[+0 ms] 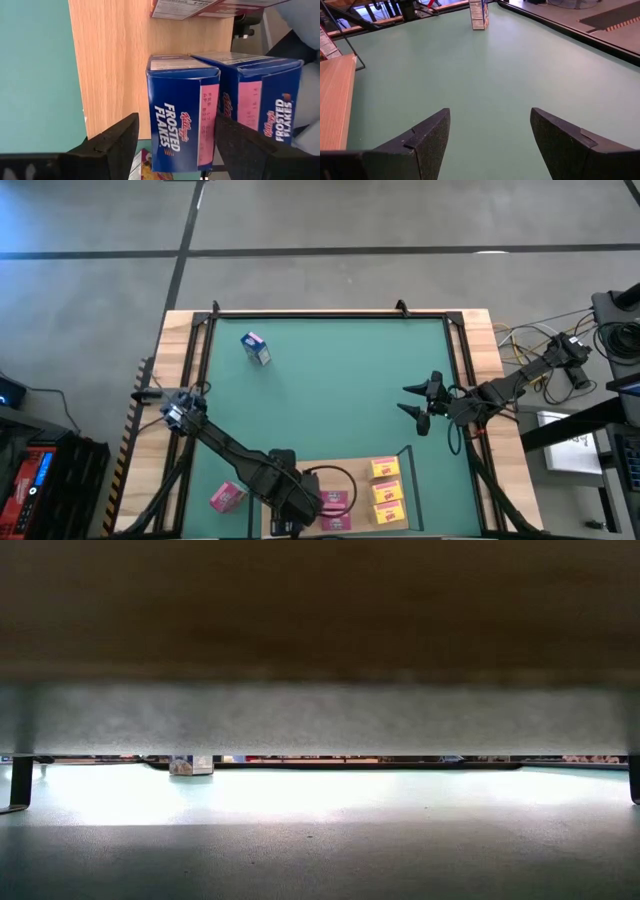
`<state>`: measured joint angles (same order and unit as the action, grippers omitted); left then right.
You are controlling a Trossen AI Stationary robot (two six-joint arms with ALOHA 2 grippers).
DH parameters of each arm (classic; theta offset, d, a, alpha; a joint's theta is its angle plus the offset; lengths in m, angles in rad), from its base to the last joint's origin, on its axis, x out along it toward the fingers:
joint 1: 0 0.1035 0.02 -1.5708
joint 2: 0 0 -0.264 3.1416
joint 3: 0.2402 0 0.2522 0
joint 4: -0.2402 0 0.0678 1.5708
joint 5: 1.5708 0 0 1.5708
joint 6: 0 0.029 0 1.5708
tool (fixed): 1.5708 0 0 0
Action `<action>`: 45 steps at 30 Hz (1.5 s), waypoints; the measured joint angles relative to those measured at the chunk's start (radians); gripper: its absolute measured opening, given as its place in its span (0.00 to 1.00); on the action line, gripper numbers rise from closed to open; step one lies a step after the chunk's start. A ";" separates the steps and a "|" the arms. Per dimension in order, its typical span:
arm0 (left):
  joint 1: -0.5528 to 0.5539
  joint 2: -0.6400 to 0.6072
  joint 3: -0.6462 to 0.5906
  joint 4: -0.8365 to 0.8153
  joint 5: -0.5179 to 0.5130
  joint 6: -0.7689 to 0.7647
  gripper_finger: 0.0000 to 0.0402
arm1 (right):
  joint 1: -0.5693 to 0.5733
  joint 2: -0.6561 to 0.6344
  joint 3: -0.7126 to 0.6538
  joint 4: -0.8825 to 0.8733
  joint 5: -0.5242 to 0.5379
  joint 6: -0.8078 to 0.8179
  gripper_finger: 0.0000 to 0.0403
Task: Stack cereal on shelf
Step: Put the bottom blue cereal box on the shelf aligned with the other blue cereal box, then put the blue cereal box on the shelf aligned with the other blue cereal boxes
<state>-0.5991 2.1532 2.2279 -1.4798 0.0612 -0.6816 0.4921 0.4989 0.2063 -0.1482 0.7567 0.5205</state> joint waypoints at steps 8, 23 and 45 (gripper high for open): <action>0.000 -0.001 0.045 -0.061 -0.095 0.009 0.58 | 0.000 0.000 0.000 0.000 0.000 0.000 0.66; 0.017 -0.001 0.095 -0.092 -0.186 0.039 0.58 | 0.000 0.000 0.000 0.000 0.000 0.000 0.66; 0.364 -0.477 -0.597 -0.083 -0.377 -0.056 0.58 | 0.000 0.000 0.000 -0.001 0.000 0.000 0.66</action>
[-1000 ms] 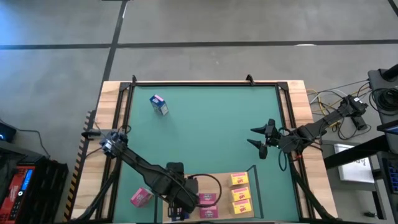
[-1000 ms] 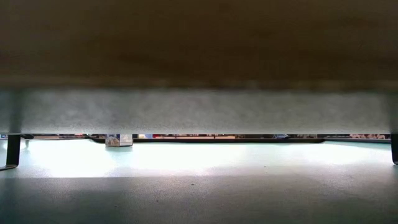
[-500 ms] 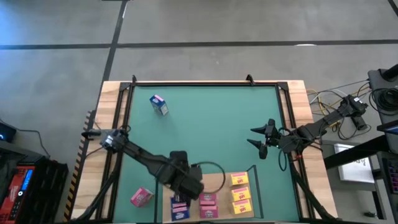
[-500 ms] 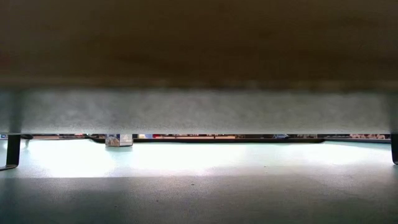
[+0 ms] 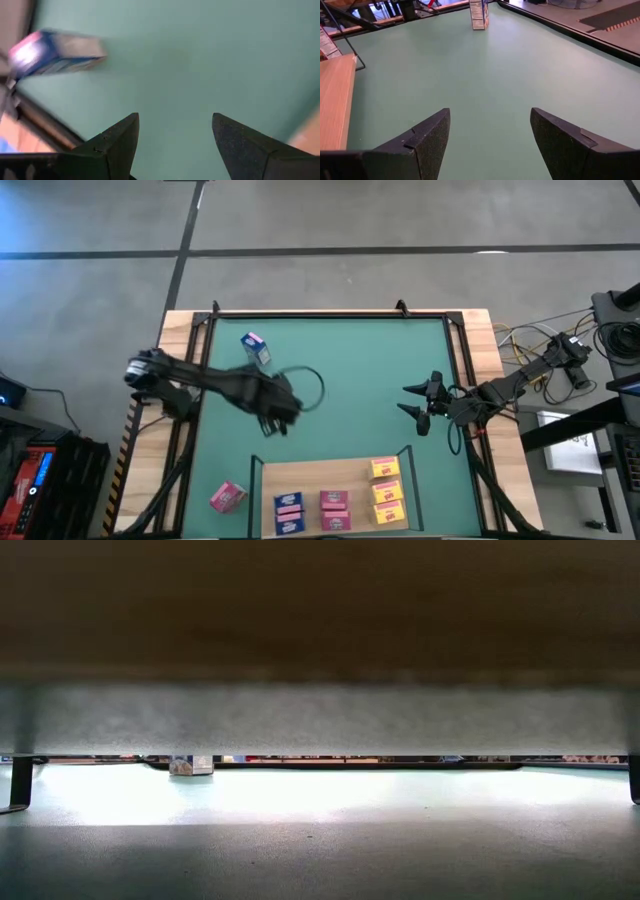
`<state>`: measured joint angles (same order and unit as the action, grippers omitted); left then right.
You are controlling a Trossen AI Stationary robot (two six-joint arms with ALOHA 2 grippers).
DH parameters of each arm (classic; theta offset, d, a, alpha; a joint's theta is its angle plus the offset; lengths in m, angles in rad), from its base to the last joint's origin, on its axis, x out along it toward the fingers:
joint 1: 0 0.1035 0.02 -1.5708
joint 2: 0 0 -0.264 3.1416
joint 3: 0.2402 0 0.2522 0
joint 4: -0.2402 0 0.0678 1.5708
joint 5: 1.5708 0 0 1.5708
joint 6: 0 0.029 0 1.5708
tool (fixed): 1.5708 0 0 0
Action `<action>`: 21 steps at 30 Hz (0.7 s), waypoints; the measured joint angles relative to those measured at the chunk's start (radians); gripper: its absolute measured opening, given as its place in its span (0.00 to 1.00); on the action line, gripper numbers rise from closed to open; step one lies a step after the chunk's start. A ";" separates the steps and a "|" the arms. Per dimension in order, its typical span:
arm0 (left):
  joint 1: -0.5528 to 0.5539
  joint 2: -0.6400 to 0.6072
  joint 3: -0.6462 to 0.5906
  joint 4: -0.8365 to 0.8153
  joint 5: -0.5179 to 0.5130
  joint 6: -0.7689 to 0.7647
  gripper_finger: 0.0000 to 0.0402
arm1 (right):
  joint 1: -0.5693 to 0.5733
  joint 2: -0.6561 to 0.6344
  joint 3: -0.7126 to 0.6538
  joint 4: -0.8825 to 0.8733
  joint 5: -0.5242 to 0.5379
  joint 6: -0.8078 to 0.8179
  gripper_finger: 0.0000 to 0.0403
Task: Stack cereal on shelf
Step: Put the blue cereal box on the shelf aligned with the other blue cereal boxes
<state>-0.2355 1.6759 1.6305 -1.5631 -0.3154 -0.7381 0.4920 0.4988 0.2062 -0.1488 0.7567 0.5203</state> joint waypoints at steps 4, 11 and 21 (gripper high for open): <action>0.059 -0.092 -0.100 -0.004 -0.038 -0.112 0.58 | 0.000 0.000 0.000 0.000 0.000 0.000 0.66; 0.210 -0.176 -0.179 -0.007 -0.092 -0.107 0.58 | 0.000 0.000 0.000 0.000 0.000 0.000 0.66; 0.426 -0.171 -0.185 0.016 -0.082 -0.001 0.58 | 0.000 0.000 0.000 0.000 0.000 0.000 0.66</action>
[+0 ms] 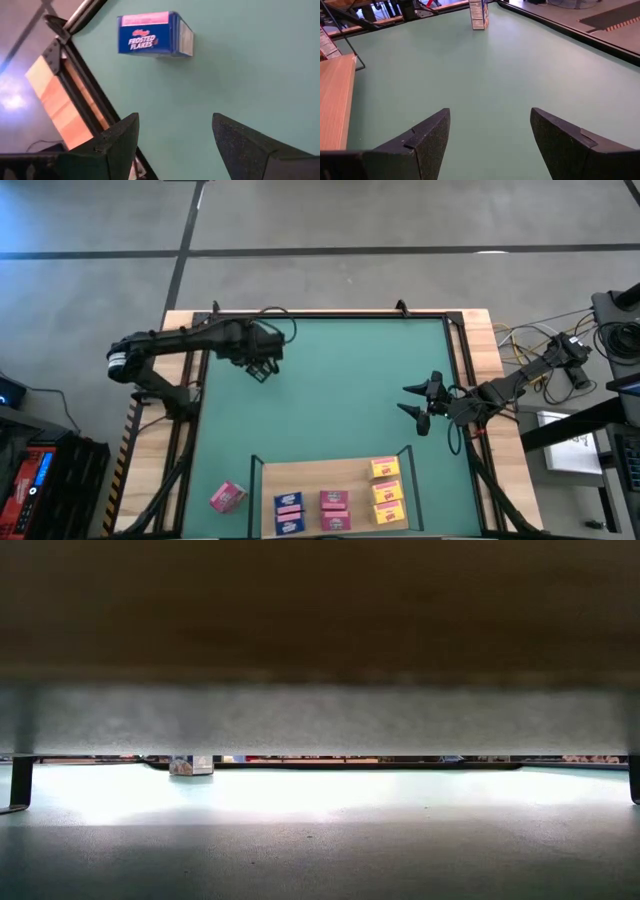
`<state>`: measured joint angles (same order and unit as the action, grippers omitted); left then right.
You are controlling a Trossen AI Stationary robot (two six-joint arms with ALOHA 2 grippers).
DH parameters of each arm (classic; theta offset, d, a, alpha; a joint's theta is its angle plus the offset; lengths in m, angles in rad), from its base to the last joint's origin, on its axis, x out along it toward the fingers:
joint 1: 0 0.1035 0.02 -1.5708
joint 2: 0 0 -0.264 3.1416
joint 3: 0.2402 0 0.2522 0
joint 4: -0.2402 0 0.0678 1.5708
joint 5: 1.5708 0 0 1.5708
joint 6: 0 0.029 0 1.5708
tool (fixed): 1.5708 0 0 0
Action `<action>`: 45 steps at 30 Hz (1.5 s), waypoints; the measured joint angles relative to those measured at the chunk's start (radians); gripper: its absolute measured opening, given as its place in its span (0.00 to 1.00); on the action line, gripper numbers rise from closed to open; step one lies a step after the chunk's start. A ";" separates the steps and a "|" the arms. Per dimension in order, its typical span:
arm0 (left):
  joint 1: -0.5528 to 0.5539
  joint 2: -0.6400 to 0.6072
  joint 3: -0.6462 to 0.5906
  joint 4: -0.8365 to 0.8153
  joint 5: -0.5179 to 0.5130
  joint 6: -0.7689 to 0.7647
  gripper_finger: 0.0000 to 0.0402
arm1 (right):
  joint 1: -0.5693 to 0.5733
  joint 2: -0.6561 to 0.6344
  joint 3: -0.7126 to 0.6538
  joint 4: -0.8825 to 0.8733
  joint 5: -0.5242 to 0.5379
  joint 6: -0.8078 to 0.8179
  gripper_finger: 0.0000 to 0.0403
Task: Stack cereal on shelf
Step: Put the blue cereal box on the shelf aligned with the other blue cereal boxes
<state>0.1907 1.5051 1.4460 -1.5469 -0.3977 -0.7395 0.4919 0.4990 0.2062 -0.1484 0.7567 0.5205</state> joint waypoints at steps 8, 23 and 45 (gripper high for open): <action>0.043 0.013 0.000 0.063 -0.027 -0.243 0.58 | 0.000 0.000 0.000 0.000 0.000 0.000 0.66; 0.054 0.013 0.000 0.077 -0.029 -0.997 0.58 | 0.000 0.000 0.000 0.000 0.000 0.000 0.66; 0.256 0.027 -0.001 0.114 0.162 -1.198 0.58 | 0.000 0.000 0.000 0.000 0.000 0.000 0.66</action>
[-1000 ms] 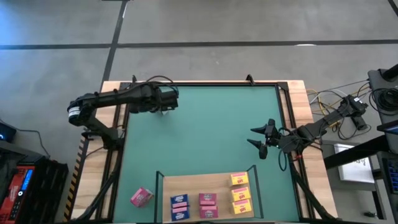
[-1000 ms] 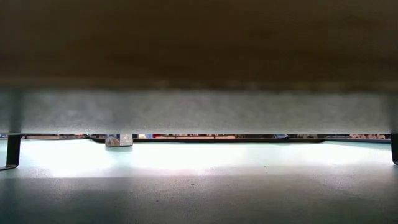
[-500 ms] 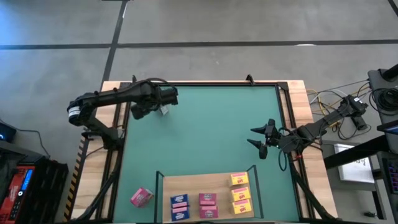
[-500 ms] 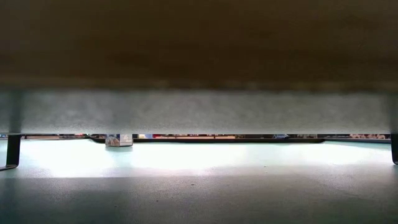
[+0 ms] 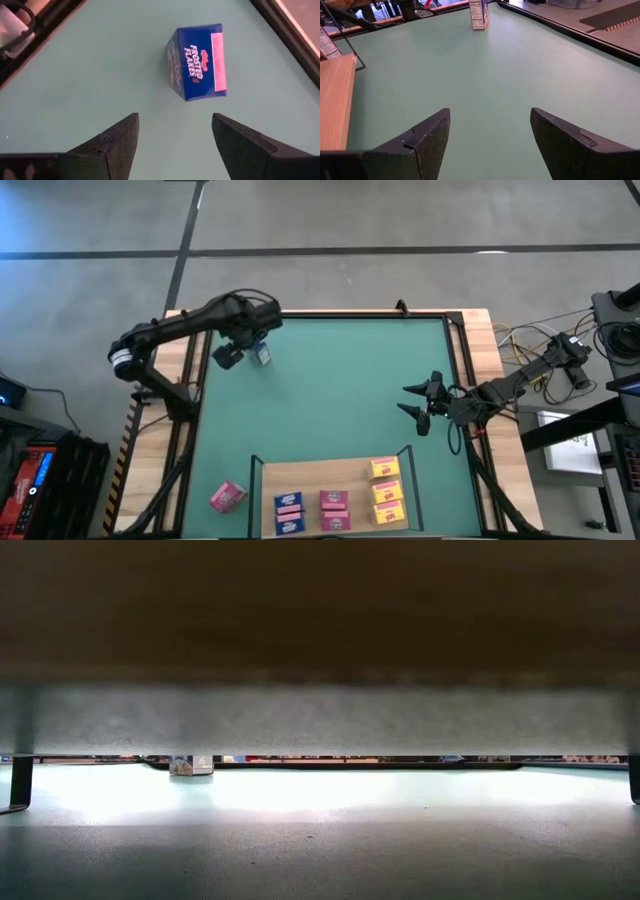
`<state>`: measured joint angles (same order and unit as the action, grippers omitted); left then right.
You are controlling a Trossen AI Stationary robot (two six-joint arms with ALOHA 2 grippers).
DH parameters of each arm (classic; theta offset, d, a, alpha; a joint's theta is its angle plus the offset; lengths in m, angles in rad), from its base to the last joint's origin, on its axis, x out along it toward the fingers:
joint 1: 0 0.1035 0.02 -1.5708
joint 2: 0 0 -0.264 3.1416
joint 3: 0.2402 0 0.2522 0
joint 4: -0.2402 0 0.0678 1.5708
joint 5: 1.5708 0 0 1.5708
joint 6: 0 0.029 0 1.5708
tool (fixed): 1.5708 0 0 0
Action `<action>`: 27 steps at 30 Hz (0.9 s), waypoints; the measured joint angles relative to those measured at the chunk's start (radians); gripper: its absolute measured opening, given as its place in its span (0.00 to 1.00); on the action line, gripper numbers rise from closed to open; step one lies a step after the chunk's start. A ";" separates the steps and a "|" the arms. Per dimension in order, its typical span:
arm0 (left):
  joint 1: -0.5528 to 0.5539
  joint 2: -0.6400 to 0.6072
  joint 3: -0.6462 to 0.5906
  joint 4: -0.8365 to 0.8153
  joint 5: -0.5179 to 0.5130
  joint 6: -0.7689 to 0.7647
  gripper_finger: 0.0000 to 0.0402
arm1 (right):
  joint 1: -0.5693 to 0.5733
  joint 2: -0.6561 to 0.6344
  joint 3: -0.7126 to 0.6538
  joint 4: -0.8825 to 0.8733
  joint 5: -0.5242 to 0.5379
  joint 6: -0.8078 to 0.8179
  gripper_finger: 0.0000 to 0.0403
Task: Stack cereal on shelf
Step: Put the blue cereal box on the shelf aligned with the other blue cereal boxes
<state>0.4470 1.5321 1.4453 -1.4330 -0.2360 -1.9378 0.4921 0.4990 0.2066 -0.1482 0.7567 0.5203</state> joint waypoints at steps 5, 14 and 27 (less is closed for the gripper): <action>0.037 0.050 0.000 0.028 0.019 0.008 0.61 | 0.000 0.000 0.000 0.000 0.000 0.000 0.66; 0.082 0.111 0.000 0.070 0.045 0.008 0.72 | 0.000 0.000 0.000 0.000 0.000 0.000 0.66; 0.113 0.114 -0.002 0.088 0.066 -0.021 0.74 | 0.000 0.000 0.000 0.000 0.000 0.000 0.66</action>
<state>0.5601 1.6460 1.4437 -1.3452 -0.1700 -1.9588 0.4919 0.4992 0.2062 -0.1486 0.7567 0.5201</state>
